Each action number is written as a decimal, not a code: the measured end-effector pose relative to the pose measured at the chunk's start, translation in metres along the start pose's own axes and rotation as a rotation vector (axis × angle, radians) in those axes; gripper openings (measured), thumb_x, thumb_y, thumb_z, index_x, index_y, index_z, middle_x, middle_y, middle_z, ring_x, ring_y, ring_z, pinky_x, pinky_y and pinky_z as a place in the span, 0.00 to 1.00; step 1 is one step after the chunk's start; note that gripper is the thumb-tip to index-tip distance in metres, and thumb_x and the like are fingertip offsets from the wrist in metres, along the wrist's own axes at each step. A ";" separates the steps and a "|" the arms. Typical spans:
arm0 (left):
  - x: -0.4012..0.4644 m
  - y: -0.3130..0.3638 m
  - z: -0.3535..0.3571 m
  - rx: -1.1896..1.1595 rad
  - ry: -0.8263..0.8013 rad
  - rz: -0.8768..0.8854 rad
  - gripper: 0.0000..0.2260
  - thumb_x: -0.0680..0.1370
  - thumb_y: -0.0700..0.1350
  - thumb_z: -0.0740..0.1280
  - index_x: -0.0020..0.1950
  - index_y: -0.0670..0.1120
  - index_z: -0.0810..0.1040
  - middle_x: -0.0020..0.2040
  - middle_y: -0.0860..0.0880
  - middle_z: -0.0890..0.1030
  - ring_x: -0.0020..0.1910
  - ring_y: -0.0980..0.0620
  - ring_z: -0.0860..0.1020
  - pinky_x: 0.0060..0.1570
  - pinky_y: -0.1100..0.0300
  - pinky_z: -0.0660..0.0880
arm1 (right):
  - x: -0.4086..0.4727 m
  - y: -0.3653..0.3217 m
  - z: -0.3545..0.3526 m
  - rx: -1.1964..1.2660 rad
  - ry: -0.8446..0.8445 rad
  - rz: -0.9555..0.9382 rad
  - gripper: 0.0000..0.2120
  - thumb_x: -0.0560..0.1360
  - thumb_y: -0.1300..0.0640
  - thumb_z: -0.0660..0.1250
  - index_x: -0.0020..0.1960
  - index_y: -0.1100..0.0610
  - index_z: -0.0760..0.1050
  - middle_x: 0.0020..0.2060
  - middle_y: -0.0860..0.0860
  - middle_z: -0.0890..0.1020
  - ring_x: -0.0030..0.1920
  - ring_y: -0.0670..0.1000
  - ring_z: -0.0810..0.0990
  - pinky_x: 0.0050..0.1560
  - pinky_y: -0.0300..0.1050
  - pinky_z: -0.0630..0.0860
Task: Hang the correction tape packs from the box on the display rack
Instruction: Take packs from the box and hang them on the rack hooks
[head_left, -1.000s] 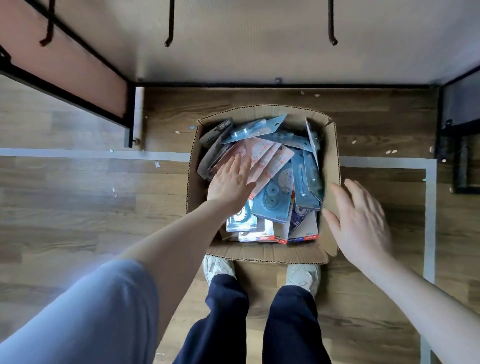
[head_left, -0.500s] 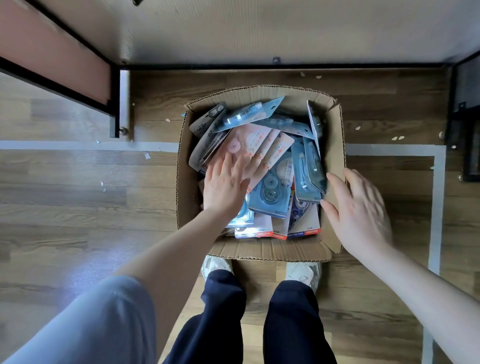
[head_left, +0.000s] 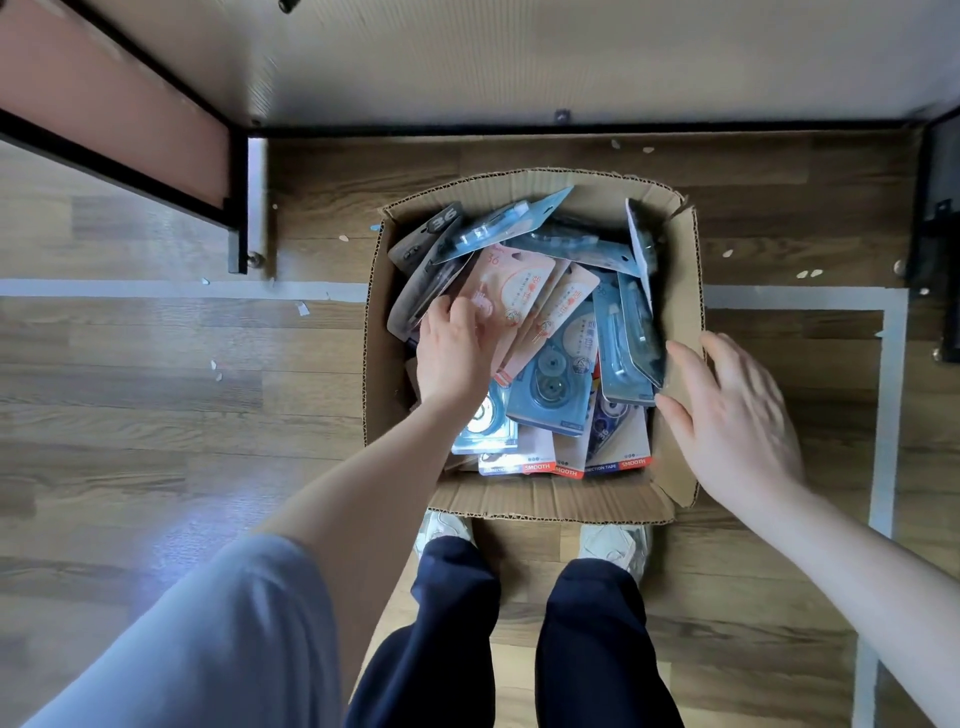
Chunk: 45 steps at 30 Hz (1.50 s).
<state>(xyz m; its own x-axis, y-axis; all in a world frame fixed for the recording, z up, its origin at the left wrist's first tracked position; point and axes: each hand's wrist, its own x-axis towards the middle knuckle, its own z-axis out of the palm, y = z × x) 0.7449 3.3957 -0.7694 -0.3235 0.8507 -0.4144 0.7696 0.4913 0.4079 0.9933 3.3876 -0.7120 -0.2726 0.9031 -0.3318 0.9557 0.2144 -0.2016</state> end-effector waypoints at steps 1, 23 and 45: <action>0.003 0.003 0.001 -0.011 -0.008 -0.026 0.17 0.79 0.54 0.63 0.52 0.38 0.73 0.58 0.40 0.72 0.58 0.40 0.70 0.56 0.51 0.66 | 0.001 0.000 0.000 -0.002 -0.003 0.000 0.23 0.74 0.56 0.67 0.67 0.63 0.70 0.63 0.66 0.72 0.65 0.66 0.71 0.64 0.62 0.67; -0.020 0.007 -0.004 -0.007 -0.045 -0.346 0.40 0.66 0.61 0.74 0.72 0.48 0.60 0.63 0.40 0.70 0.62 0.40 0.68 0.60 0.51 0.65 | 0.006 -0.011 -0.004 0.006 -0.131 0.015 0.24 0.76 0.54 0.64 0.69 0.63 0.68 0.66 0.64 0.70 0.67 0.63 0.69 0.67 0.57 0.65; -0.033 -0.004 -0.002 -0.380 -0.065 -0.332 0.28 0.67 0.48 0.77 0.60 0.45 0.67 0.53 0.50 0.76 0.52 0.48 0.76 0.54 0.50 0.75 | 0.082 -0.023 -0.019 0.118 -0.166 0.163 0.28 0.79 0.55 0.60 0.75 0.49 0.52 0.70 0.58 0.64 0.55 0.63 0.76 0.52 0.56 0.75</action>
<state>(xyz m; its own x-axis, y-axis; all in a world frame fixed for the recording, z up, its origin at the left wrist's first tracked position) 0.7512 3.3660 -0.7558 -0.4727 0.6294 -0.6167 0.3724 0.7770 0.5075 0.9513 3.4639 -0.7172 -0.1396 0.8468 -0.5133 0.9717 0.0174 -0.2356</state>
